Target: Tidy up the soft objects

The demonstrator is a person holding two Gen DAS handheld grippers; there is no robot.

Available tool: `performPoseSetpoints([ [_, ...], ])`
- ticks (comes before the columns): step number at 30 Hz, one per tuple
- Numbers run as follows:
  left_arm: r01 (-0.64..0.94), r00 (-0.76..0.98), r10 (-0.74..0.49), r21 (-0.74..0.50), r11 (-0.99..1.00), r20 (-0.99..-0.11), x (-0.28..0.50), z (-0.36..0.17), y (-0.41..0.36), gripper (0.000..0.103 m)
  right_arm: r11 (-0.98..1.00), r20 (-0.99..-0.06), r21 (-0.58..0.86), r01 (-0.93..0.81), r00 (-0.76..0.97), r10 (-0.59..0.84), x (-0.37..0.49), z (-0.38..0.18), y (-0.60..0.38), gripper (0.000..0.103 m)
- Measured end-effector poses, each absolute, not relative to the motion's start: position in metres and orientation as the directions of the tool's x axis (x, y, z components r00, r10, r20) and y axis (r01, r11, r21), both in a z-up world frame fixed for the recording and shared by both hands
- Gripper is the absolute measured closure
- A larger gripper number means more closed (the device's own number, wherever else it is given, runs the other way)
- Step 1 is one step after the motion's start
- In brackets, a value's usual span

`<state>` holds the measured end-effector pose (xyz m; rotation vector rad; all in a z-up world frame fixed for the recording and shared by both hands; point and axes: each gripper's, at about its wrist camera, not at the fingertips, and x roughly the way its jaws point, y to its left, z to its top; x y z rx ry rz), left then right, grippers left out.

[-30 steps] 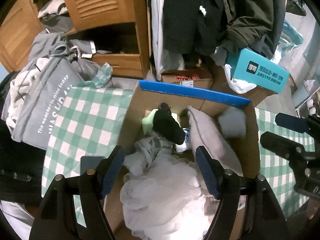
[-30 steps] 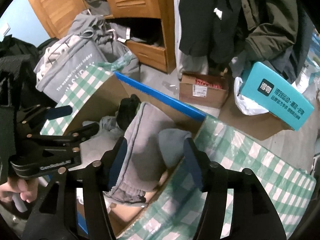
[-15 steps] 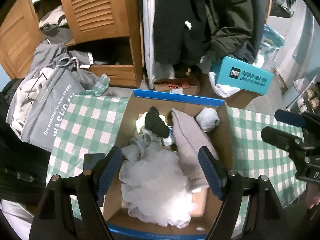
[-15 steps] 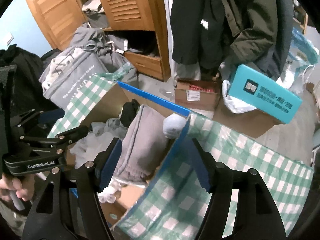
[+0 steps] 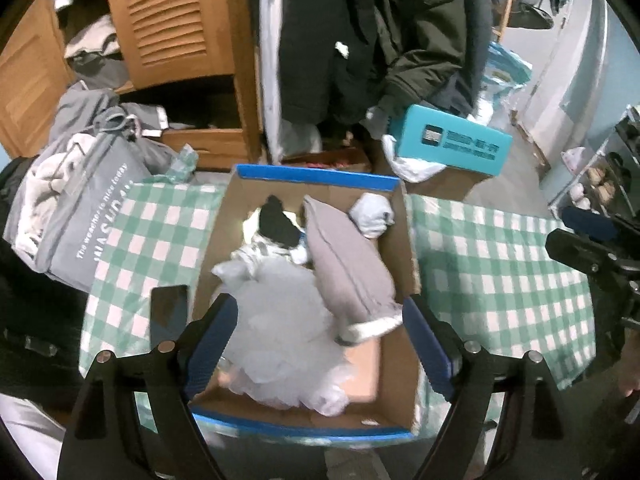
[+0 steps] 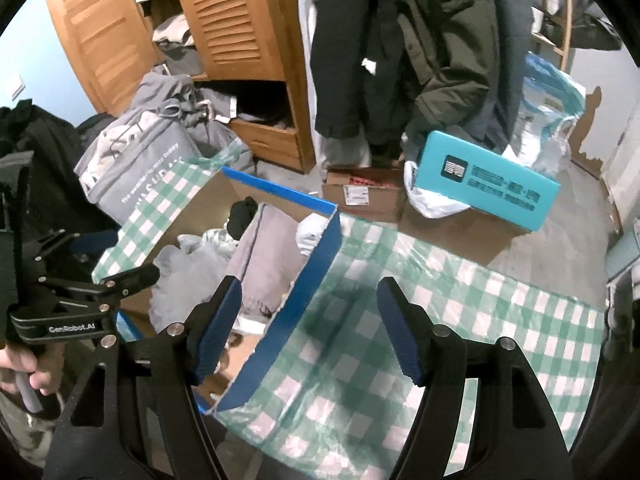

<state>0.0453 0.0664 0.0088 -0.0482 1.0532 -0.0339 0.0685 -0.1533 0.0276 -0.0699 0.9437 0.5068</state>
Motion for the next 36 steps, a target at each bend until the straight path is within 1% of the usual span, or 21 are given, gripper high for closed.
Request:
performPoseSetpoints([
  [2, 0.012, 0.501, -0.055, -0.056, 0.998, -0.864, 0.043, 0.013, 0.062, 0.016, 0.883, -0.783, 0.172, -0.437, 0.483, 0.391, 0.061, 0.029, -0.159, 0.033],
  [5, 0.017, 0.525, -0.048, -0.046, 0.999, -0.85, 0.036, 0.019, 0.055, 0.01, 0.892, -0.777, 0.168, -0.42, 0.5, 0.382, 0.053, 0.028, -0.168, 0.033],
  [10, 0.049, 0.555, -0.046, -0.022, 0.999, -0.831, 0.026, 0.023, 0.042, 0.008, 0.906, -0.77, 0.163, -0.39, 0.524, 0.364, 0.043, 0.025, -0.185, 0.033],
  [12, 0.058, 0.562, -0.04, -0.01, 0.998, -0.826, 0.023, 0.023, 0.036, 0.006, 0.913, -0.764, 0.159, -0.377, 0.538, 0.355, 0.04, 0.025, -0.191, 0.033],
  [16, 0.061, 0.59, -0.017, 0.024, 0.998, -0.807, 0.022, 0.025, 0.025, 0.004, 0.927, -0.751, 0.118, -0.356, 0.579, 0.318, 0.033, 0.023, -0.201, 0.033],
  [18, 0.058, 0.6, 0.001, 0.044, 0.997, -0.8, 0.022, 0.025, 0.02, 0.002, 0.93, -0.746, 0.111, -0.351, 0.589, 0.311, 0.031, 0.022, -0.206, 0.033],
  [23, 0.05, 0.612, 0.01, 0.051, 0.997, -0.791, 0.023, 0.027, 0.013, 0.001, 0.939, -0.742, 0.105, -0.327, 0.603, 0.293, 0.032, 0.017, -0.222, 0.033],
  [28, 0.054, 0.605, -0.003, 0.037, 0.998, -0.796, 0.023, 0.025, 0.005, 0.001, 0.944, -0.747, 0.102, -0.315, 0.602, 0.282, 0.035, 0.012, -0.232, 0.033],
  [36, 0.071, 0.588, 0.004, 0.056, 0.996, -0.809, 0.024, 0.02, -0.007, 0.001, 0.944, -0.748, 0.104, -0.312, 0.601, 0.281, 0.034, 0.009, -0.235, 0.033],
])
